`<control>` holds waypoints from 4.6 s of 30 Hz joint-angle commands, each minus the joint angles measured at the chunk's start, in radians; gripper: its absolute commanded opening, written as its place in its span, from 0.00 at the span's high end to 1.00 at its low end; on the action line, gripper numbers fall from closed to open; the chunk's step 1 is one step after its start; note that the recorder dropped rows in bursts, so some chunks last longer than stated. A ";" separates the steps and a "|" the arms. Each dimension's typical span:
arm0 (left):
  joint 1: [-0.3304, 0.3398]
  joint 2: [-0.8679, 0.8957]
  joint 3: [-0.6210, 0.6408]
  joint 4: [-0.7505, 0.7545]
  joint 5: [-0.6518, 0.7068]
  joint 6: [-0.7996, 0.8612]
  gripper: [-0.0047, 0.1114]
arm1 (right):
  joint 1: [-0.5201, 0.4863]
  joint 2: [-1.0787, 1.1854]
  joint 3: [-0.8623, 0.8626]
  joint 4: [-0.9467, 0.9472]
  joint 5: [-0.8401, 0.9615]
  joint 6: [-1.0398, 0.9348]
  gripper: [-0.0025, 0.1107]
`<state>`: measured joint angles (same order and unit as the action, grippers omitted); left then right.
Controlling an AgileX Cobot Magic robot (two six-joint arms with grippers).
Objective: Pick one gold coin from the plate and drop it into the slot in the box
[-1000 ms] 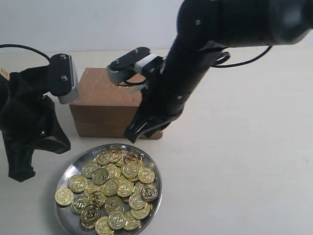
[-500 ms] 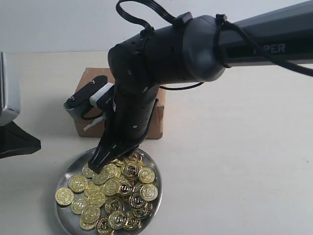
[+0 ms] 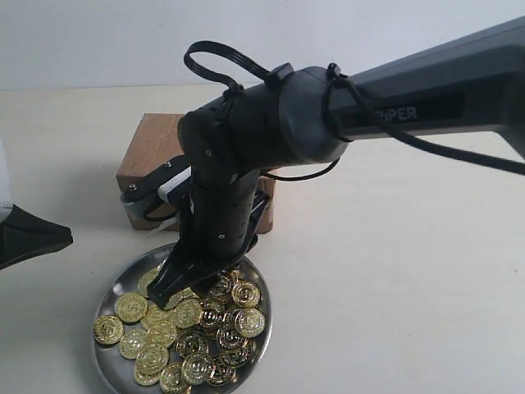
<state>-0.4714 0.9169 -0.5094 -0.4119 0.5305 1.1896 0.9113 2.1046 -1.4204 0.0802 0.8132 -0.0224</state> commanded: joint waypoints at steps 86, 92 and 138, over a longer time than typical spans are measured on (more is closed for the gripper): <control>-0.006 -0.003 0.006 -0.032 -0.040 0.006 0.96 | 0.030 0.018 -0.008 -0.124 0.032 0.155 0.72; -0.006 -0.003 0.006 -0.036 -0.040 0.006 0.96 | 0.030 0.014 -0.060 -0.122 0.109 0.130 0.72; -0.006 -0.003 0.006 -0.040 -0.040 0.006 0.96 | 0.112 0.045 -0.062 -0.247 0.236 0.167 0.55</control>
<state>-0.4714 0.9169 -0.5094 -0.4395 0.4978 1.1960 1.0216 2.1343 -1.4778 -0.1638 1.0362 0.1415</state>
